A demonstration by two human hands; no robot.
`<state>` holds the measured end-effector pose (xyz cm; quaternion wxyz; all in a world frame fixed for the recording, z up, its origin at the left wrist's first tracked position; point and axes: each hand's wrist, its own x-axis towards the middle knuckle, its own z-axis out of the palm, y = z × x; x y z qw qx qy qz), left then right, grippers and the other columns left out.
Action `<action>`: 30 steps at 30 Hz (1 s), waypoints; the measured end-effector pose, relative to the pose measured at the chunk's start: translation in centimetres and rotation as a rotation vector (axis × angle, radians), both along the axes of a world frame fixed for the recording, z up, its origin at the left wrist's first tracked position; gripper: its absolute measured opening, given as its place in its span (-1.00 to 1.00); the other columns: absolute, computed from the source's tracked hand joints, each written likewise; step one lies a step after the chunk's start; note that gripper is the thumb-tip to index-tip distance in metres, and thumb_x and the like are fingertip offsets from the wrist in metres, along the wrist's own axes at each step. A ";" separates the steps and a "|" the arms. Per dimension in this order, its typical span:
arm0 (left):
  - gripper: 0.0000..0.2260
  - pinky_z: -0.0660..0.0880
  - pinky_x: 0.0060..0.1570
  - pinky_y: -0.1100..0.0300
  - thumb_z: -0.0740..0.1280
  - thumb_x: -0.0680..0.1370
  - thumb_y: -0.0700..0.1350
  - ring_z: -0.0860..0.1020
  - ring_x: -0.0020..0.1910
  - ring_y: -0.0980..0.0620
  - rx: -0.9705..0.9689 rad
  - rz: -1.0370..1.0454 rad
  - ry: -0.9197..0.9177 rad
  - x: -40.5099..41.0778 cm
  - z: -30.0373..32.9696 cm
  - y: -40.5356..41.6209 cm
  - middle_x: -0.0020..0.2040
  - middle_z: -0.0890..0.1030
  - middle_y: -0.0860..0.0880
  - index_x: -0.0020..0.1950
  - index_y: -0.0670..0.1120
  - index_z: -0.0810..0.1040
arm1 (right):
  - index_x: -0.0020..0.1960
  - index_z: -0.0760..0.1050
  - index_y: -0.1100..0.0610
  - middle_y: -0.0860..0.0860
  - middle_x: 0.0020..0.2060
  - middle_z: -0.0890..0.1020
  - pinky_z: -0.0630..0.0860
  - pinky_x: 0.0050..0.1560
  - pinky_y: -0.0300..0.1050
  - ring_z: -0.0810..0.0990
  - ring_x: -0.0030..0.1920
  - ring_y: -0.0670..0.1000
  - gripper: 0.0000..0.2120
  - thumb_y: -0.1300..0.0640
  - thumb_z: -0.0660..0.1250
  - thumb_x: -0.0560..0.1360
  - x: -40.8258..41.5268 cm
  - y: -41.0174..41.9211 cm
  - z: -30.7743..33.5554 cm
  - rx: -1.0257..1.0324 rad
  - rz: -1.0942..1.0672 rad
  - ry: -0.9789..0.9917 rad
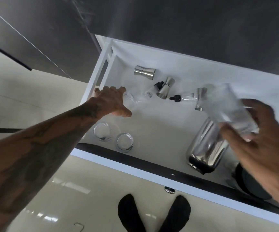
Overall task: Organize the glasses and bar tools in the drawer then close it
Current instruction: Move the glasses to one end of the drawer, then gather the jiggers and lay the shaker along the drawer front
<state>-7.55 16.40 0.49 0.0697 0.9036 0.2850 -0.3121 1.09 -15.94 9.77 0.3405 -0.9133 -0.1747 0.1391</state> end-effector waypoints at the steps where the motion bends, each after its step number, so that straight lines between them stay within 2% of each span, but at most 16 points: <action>1: -0.14 0.32 0.30 -0.15 0.45 0.26 0.26 0.43 0.32 -0.21 0.026 -0.020 0.034 0.3 -0.2 -0.2 0.32 0.48 -0.14 0.48 0.05 0.23 | 0.32 0.39 -0.12 -0.03 0.19 0.57 0.55 0.04 -0.11 0.59 0.05 0.05 -0.47 -0.02 0.44 0.39 -1.3 1.4 -0.2 0.013 0.065 0.025; 2: -0.15 0.31 0.30 -0.17 0.45 0.26 0.24 0.40 0.34 -0.22 0.039 -0.024 0.053 0.7 -0.4 -0.2 0.32 0.45 -0.16 0.48 0.05 0.23 | 0.33 0.42 -0.07 -0.01 0.20 0.56 0.51 0.10 -0.09 0.57 0.06 0.03 -0.47 0.02 0.46 0.39 -2.3 2.8 -0.8 0.009 0.134 0.037; 4: -0.17 0.34 0.27 -0.16 0.48 0.24 0.17 0.39 0.33 -0.22 0.032 -0.010 0.053 1.2 -0.5 -0.2 0.29 0.44 -0.15 0.44 0.02 0.26 | 0.33 0.42 0.13 0.08 0.16 0.55 0.39 0.13 -0.23 0.52 0.06 0.02 -0.46 0.10 0.49 0.40 -3.7 5.5 -2.5 -0.008 0.278 0.044; 6: -0.19 0.43 0.11 -0.05 0.51 0.20 0.09 0.44 0.18 -0.16 -0.030 0.025 -0.001 1.4 -0.1 0.2 0.18 0.48 -0.11 0.39 -0.01 0.30 | 0.30 0.40 0.23 0.13 0.14 0.53 0.30 0.06 -0.32 0.47 0.06 0.03 -0.46 0.10 0.48 0.41 -4.2 8.1 -4.0 -0.061 0.380 0.029; 9: -0.22 0.42 -0.25 0.17 0.56 0.16 0.00 0.50 -0.05 -0.08 -0.208 0.104 -0.210 0.8 1.1 1.2 0.05 0.54 -0.09 0.30 -0.06 0.32 | 0.33 0.34 0.20 0.13 0.18 0.49 0.36 0.16 -0.14 0.44 0.19 0.12 -0.45 0.09 0.44 0.42 -4.4 11.0 -5.6 -0.135 0.493 -0.006; 12: -0.25 0.35 -0.42 0.26 0.60 0.16 0.00 0.50 -0.13 -0.07 -0.281 0.130 -0.435 -0.7 2.3 2.1 -0.03 0.51 -0.05 0.22 -0.04 0.28 | 0.33 0.30 0.20 0.13 0.17 0.49 0.39 0.14 -0.06 0.41 0.16 0.13 -0.44 0.14 0.43 0.41 -4.4 13.5 -6.3 -0.200 0.613 -0.062; 15: -0.24 0.40 -0.37 0.33 0.65 0.19 -0.04 0.48 -0.02 -0.06 -0.324 0.128 -0.525 -2.4 2.7 2.2 0.03 0.48 -0.01 0.23 -0.01 0.28 | 0.33 0.31 0.19 0.13 0.14 0.49 0.39 0.13 -0.08 0.40 0.14 0.12 -0.45 0.17 0.43 0.41 -4.8 15.2 -6.7 -0.256 0.748 -0.104; 17: -0.25 0.45 -0.26 0.35 0.64 0.22 -0.12 0.48 0.04 -0.03 -0.392 0.096 -0.528 -3.7 2.5 1.9 0.05 0.46 0.03 0.24 0.02 0.26 | 0.35 0.31 0.16 0.11 0.16 0.48 0.39 0.13 -0.10 0.39 0.16 0.10 -0.43 0.17 0.44 0.41 -5.0 15.9 -6.9 -0.269 0.793 -0.101; 19: -0.26 0.46 -0.07 0.28 0.62 0.26 -0.19 0.45 0.10 0.00 -0.455 0.061 -0.511 -4.8 1.9 1.5 0.12 0.48 0.03 0.28 0.08 0.28 | 0.39 0.29 0.12 0.09 0.20 0.46 0.41 0.15 -0.09 0.37 0.21 0.09 -0.40 0.16 0.44 0.42 -5.3 16.1 -7.0 -0.260 0.794 -0.067; 21: -0.31 0.44 0.00 0.19 0.61 0.29 -0.19 0.45 0.12 -0.01 -0.471 0.059 -0.483 -5.5 1.1 1.3 0.21 0.51 -0.02 0.27 0.11 0.33 | 0.42 0.26 0.09 0.08 0.25 0.44 0.42 0.16 -0.10 0.35 0.25 0.08 -0.37 0.16 0.44 0.43 -5.5 16.1 -7.0 -0.251 0.786 -0.039; 26: -0.43 0.45 -0.01 0.12 0.53 0.28 -0.02 0.48 0.06 -0.02 -0.468 0.082 -0.284 -6.0 0.3 1.8 0.23 0.46 -0.02 0.19 0.22 0.34 | 0.52 0.11 0.01 0.04 0.39 0.32 0.31 0.15 -0.23 0.30 0.35 0.03 -0.22 0.20 0.41 0.41 -4.6 14.8 -7.0 -0.246 0.808 0.081; 28: -0.44 0.47 0.07 0.07 0.47 0.25 0.08 0.48 0.09 0.00 -0.498 0.118 -0.243 -5.9 0.8 2.0 0.27 0.45 -0.01 0.21 0.25 0.38 | 0.51 0.17 -0.02 0.02 0.40 0.32 0.26 0.20 -0.26 0.32 0.36 0.00 -0.30 0.17 0.35 0.44 -3.4 13.3 -6.9 -0.216 0.725 0.109; 30: -0.44 0.44 0.19 0.03 0.42 0.27 0.14 0.44 0.13 0.02 -0.542 0.153 -0.212 -5.5 1.5 2.0 0.33 0.44 -0.01 0.26 0.26 0.40 | 0.44 0.33 0.04 0.04 0.34 0.40 0.37 0.23 -0.21 0.44 0.30 0.02 -0.45 0.14 0.33 0.47 -1.3 11.5 -6.9 -0.198 0.531 0.079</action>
